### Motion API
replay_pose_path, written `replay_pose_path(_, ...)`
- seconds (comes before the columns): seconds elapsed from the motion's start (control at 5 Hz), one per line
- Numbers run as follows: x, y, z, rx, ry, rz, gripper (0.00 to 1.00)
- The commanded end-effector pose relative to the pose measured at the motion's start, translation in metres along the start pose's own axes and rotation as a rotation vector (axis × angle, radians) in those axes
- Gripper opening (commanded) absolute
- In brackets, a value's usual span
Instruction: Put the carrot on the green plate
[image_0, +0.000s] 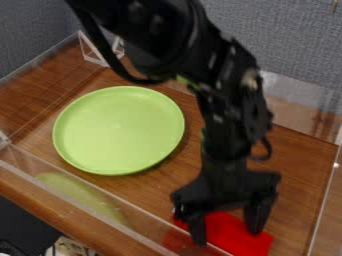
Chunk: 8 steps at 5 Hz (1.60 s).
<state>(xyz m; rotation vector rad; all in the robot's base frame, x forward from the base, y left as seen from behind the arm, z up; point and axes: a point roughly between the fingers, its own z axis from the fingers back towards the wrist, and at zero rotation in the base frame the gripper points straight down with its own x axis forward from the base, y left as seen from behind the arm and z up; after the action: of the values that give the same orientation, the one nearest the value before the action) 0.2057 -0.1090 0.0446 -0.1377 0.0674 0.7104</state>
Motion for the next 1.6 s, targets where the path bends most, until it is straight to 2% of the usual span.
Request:
replay_pose_path(0.0,-0.007,-0.009,0.009,-0.025,-0.005,0.037,1.0)
replay_pose_path(0.4,-0.01,-0.022,0.02,-0.028,-0.015,0.137,1.0)
replay_pose_path(1.4,-0.002,-0.008,0.022,-0.008,-0.038,0.323,1.0)
